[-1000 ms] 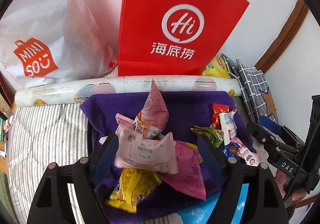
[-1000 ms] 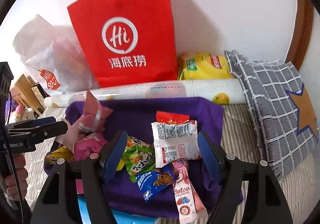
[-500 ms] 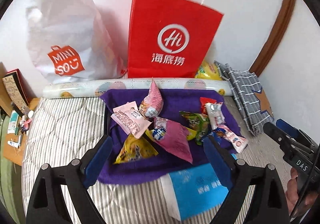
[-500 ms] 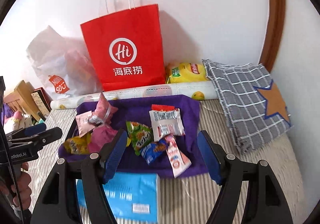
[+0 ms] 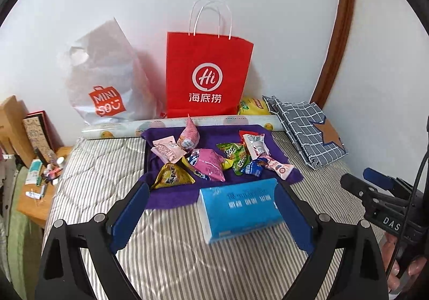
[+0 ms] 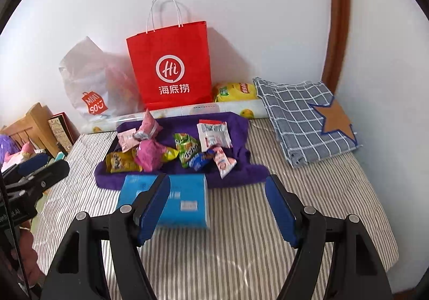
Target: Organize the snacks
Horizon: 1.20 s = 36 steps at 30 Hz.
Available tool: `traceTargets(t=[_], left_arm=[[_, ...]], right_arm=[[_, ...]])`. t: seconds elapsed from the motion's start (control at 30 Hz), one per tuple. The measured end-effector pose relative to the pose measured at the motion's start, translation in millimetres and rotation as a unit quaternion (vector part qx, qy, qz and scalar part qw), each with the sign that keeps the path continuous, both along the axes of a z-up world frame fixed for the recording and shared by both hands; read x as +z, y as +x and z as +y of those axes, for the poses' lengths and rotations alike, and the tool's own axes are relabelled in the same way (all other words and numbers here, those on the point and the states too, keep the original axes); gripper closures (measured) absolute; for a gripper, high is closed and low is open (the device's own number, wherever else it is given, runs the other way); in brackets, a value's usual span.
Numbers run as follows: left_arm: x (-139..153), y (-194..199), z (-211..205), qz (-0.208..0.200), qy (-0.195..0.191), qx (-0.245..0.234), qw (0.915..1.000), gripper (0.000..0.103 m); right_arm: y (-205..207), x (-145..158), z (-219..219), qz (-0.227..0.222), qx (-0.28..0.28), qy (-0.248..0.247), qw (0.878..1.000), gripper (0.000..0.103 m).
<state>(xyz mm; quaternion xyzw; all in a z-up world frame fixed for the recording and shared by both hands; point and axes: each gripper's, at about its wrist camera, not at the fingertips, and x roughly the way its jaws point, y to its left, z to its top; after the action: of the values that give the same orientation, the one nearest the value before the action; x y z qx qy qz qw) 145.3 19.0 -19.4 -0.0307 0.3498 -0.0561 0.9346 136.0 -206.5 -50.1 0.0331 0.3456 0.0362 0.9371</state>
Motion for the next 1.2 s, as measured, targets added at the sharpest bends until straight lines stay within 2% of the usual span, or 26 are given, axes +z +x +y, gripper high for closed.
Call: traceTargets(t=[0.03, 0.23, 0.33, 0.73, 1.2], left_arm=[[1, -7, -2, -0.004, 0.001, 0.004, 1.0000, 0.005], [6, -50, -11, -0.024, 0.004, 0.011, 0.9996, 0.000], [5, -65, -16, -0.024, 0.007, 0.009, 0.9996, 0.000], [3, -103, -23, -0.024, 0.008, 0.014, 0.9996, 0.000], [3, -105, -22, -0.023, 0.013, 0.019, 0.9995, 0.000]], right_arm=[[-7, 0, -2, 0.000, -0.005, -0.002, 1.000, 0.024], [-52, 3, -13, -0.032, -0.010, 0.011, 0.999, 0.005], [-69, 4, -17, -0.043, -0.012, 0.007, 0.999, 0.000], [-108, 8, -28, -0.057, -0.018, 0.008, 0.998, 0.000], [-117, 11, -28, -0.064, -0.021, 0.005, 0.998, 0.000]])
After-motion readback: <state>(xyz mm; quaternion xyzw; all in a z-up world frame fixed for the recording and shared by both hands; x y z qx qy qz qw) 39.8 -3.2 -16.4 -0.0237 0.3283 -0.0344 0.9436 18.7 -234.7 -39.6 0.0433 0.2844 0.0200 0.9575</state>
